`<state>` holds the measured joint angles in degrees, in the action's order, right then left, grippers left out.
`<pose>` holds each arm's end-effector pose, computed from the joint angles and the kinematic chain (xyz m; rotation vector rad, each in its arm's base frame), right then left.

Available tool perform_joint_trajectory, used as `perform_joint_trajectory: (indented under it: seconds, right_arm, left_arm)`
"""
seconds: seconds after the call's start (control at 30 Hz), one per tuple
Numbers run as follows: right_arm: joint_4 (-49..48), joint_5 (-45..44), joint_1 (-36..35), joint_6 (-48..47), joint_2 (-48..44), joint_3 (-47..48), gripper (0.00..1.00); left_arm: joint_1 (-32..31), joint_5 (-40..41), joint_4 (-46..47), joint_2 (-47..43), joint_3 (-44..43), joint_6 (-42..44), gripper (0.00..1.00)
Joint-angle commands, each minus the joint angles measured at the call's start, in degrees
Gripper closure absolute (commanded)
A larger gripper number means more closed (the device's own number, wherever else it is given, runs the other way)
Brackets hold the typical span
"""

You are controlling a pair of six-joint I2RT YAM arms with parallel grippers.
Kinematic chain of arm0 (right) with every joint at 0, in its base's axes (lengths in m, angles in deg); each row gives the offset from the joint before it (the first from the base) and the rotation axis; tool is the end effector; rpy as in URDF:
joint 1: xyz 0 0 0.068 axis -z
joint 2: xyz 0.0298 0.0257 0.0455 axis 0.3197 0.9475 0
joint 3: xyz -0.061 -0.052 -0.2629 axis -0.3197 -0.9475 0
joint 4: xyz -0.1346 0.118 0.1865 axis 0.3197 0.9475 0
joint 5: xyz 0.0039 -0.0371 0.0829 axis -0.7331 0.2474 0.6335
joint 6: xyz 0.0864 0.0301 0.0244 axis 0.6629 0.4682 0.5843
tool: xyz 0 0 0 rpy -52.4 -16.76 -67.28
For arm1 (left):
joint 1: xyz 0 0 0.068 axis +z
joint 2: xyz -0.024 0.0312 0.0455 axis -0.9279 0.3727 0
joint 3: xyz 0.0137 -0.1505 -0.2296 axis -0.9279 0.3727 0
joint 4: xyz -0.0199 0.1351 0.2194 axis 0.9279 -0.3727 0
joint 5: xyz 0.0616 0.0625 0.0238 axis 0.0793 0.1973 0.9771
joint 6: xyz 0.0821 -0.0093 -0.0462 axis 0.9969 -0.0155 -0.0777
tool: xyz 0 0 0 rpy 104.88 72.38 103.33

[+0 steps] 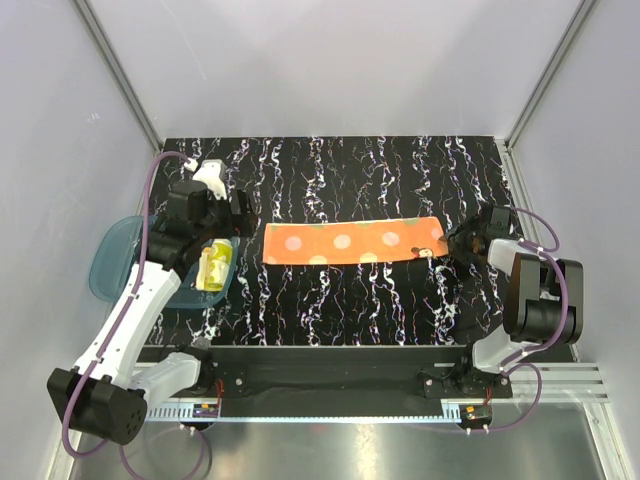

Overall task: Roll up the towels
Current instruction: Fold the towel

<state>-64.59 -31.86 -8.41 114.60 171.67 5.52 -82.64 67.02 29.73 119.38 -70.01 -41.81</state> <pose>0.3250 -0.0449 0.1151 1.0437 2.2654 0.4366 0.2557 -0.0686 0.3124 0.0389 2.1436 -0.3140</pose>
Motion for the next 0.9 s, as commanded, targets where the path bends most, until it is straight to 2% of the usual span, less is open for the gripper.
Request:
perform_joint_trajectory:
  seconds: [0.0, 0.13, 0.4, 0.57, 0.73, 0.87]
  right_arm:
    - [0.3, 1.09, 0.13, 0.41, -0.91, -1.32, 0.43]
    - [1.63, 0.48, 0.13, 0.06, -3.81, -3.69, 0.43]
    - [0.75, 1.97, 0.04, -0.2, -2.59, -3.88, 0.45]
    - [0.4, 1.8, 0.13, -0.29, -1.01, -2.65, 0.56]
    - [1.71, 0.66, 0.13, -0.73, -1.79, -2.12, 0.71]
    - [10.46, -5.13, 0.31, -4.67, -3.2, 1.83, 0.8]
  left_arm:
    - [-0.07, 1.01, 1.35, 0.19, -3.09, 1.17, 0.01]
    - [0.02, 1.01, 1.26, 0.2, -3.17, 1.17, 0.01]
    - [0.37, 0.84, 1.34, 0.2, -3.09, 1.08, 0.01]
    - [0.29, 1.19, 1.17, 0.2, -3.09, 1.17, 0.01]
    - [0.37, 1.37, 0.99, 0.46, -3.09, 1.17, 0.01]
    - [0.37, 1.19, 0.99, 0.55, -3.17, 1.17, 0.01]
